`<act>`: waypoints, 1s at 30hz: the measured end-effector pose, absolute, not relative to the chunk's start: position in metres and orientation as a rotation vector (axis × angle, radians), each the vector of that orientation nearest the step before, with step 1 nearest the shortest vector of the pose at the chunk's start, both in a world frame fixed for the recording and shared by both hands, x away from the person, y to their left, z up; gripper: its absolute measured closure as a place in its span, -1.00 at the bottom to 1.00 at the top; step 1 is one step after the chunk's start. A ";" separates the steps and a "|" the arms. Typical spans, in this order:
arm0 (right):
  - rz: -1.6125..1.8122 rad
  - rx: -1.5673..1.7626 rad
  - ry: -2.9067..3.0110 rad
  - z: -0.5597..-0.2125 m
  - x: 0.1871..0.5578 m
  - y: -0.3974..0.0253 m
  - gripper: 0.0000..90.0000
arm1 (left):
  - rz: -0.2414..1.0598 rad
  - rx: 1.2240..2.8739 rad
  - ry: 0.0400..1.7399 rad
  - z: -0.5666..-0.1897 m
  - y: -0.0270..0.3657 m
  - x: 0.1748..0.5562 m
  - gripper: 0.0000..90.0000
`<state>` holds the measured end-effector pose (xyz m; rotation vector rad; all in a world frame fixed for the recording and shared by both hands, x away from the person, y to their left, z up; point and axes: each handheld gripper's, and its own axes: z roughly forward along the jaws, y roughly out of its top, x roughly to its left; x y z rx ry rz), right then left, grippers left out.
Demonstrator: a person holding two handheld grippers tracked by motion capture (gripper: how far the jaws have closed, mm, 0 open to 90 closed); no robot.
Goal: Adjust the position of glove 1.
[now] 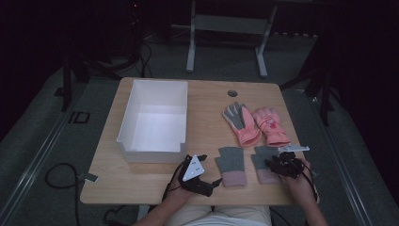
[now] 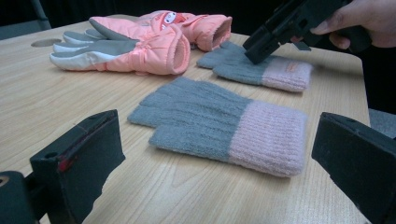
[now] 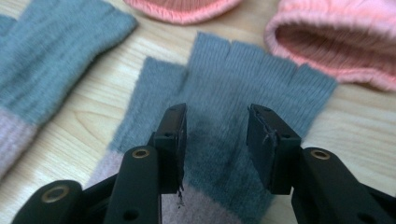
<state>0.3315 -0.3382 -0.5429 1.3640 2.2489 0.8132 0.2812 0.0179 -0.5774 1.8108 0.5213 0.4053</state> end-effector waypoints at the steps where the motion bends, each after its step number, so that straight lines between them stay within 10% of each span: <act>1: 0.802 1.358 2.253 -0.545 0.332 -0.338 0.24 | 0.405 1.811 0.522 -0.577 0.018 0.281 -0.97; 19: 0.754 1.366 2.215 -0.546 0.327 -0.329 0.85 | 0.405 1.813 0.523 -0.577 0.017 0.281 -0.97; 30: 0.907 1.362 2.158 -0.499 0.312 -0.327 0.88 | 0.403 1.814 0.523 -0.577 0.018 0.282 -0.97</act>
